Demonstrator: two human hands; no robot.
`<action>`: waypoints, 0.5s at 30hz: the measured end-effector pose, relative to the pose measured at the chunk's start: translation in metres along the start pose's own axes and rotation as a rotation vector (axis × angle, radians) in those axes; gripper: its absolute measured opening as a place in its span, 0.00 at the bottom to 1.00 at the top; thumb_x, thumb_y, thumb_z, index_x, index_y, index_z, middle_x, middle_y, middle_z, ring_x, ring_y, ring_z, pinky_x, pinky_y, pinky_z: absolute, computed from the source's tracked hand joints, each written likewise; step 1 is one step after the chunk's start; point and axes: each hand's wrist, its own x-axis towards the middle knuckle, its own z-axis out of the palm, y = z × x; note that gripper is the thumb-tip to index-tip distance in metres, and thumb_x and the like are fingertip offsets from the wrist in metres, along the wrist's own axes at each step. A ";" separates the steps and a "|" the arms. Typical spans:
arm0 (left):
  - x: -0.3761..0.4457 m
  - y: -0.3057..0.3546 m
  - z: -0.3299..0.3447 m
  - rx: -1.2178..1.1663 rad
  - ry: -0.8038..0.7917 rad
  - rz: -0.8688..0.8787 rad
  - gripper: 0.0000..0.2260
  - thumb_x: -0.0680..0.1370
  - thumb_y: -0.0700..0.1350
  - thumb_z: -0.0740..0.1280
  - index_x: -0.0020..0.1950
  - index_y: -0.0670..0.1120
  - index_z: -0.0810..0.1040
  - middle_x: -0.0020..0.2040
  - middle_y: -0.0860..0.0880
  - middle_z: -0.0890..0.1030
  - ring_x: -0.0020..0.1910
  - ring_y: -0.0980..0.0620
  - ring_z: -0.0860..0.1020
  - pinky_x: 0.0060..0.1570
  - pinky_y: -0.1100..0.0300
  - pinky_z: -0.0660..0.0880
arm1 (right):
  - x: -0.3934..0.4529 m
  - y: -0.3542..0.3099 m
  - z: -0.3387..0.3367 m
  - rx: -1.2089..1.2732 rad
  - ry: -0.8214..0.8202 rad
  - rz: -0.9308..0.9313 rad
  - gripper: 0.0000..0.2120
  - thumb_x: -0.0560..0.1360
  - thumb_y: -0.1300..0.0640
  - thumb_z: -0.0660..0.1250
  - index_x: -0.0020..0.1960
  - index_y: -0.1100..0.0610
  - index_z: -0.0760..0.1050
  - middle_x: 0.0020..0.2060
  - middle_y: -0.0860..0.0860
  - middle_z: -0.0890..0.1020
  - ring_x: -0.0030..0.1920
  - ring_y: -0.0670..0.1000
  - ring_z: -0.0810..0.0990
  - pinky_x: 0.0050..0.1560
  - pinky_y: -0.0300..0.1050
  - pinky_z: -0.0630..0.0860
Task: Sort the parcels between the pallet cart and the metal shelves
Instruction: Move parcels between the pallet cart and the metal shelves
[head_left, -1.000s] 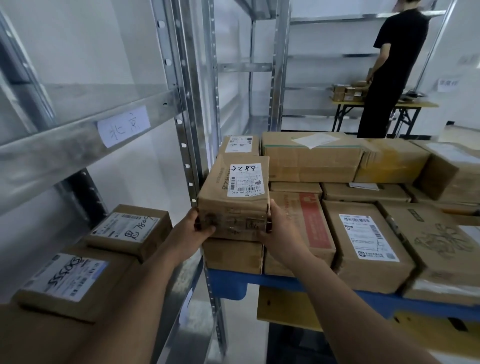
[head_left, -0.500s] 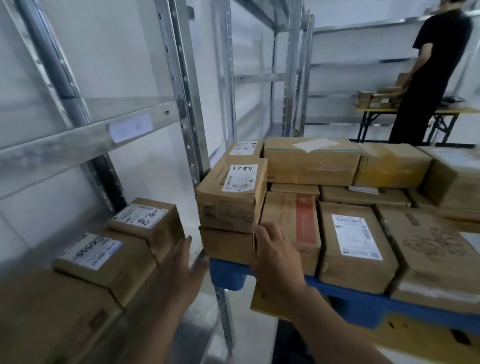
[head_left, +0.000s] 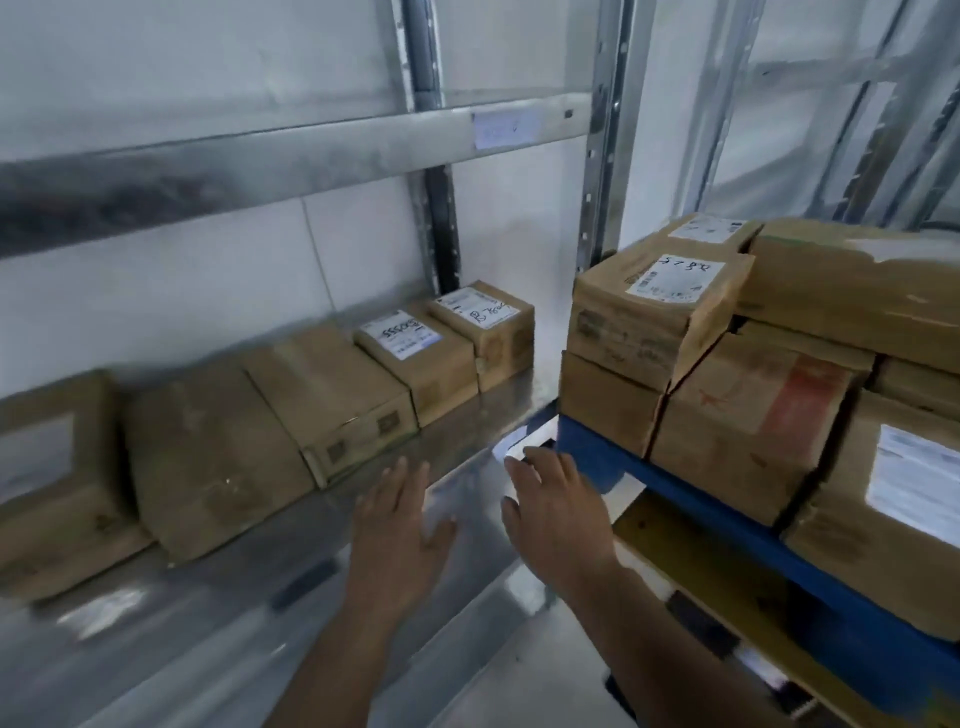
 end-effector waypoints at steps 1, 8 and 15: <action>-0.010 -0.007 -0.003 0.012 0.014 -0.043 0.29 0.79 0.58 0.56 0.77 0.50 0.53 0.78 0.49 0.50 0.76 0.51 0.50 0.73 0.52 0.47 | -0.003 -0.008 0.002 0.004 -0.001 -0.038 0.21 0.79 0.49 0.59 0.70 0.54 0.67 0.68 0.55 0.70 0.66 0.56 0.70 0.64 0.52 0.70; -0.056 -0.046 -0.025 0.051 0.130 -0.241 0.30 0.79 0.60 0.55 0.77 0.50 0.51 0.78 0.49 0.50 0.76 0.50 0.49 0.73 0.50 0.47 | -0.003 -0.054 0.018 -0.027 -0.133 -0.223 0.30 0.79 0.39 0.48 0.77 0.50 0.52 0.77 0.53 0.53 0.75 0.54 0.56 0.73 0.50 0.53; -0.071 -0.085 -0.050 0.051 0.201 -0.346 0.30 0.78 0.60 0.55 0.77 0.49 0.54 0.77 0.47 0.54 0.76 0.48 0.51 0.73 0.48 0.48 | 0.011 -0.098 0.031 0.007 -0.172 -0.294 0.30 0.79 0.38 0.49 0.77 0.51 0.52 0.76 0.54 0.54 0.74 0.56 0.55 0.71 0.52 0.55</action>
